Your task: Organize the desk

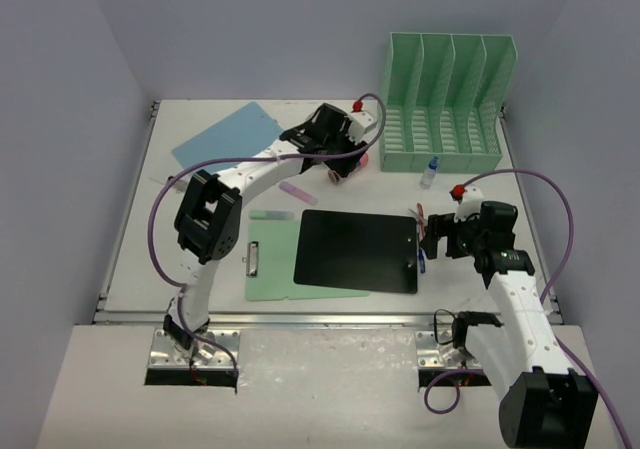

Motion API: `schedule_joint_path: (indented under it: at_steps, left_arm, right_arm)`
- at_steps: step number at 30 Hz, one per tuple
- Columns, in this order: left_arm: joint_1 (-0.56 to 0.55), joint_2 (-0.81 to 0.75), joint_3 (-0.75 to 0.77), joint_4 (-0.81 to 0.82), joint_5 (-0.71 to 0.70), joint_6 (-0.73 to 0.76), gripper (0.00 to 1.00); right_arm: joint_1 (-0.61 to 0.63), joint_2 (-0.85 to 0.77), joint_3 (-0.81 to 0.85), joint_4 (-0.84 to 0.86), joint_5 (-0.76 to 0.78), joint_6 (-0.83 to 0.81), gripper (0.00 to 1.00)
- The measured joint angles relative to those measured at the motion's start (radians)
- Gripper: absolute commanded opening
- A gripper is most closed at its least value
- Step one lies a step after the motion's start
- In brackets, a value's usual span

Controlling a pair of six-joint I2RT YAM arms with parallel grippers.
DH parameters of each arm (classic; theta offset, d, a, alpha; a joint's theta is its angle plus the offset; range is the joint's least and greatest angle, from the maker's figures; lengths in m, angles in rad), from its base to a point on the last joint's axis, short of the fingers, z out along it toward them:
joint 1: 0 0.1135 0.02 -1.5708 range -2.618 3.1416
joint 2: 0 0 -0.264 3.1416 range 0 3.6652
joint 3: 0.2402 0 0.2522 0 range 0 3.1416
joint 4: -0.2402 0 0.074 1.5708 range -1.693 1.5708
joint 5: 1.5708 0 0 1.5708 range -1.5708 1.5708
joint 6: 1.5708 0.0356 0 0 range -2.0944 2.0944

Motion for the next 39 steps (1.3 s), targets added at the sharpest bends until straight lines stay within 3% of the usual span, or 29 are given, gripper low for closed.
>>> schedule_joint_path:
  at_steps: [12,27,32,39]
  left_arm:
    - [-0.022,0.151,0.024,0.049,-0.061,-0.054,0.61]
    - [-0.021,0.195,0.031,0.087,-0.160,-0.069,0.61]
    - [-0.021,0.224,0.031,0.059,-0.157,-0.069,0.48]
    - [-0.021,0.205,0.001,0.034,-0.143,-0.049,0.12]
  right_arm:
    - [0.000,0.000,0.000,0.000,0.010,0.000,0.99]
    - [0.000,0.000,0.000,0.000,0.014,0.000,0.99]
    - [0.000,0.000,0.000,0.000,0.014,0.000,0.99]
    - [0.000,0.000,0.000,0.000,0.014,0.000,0.99]
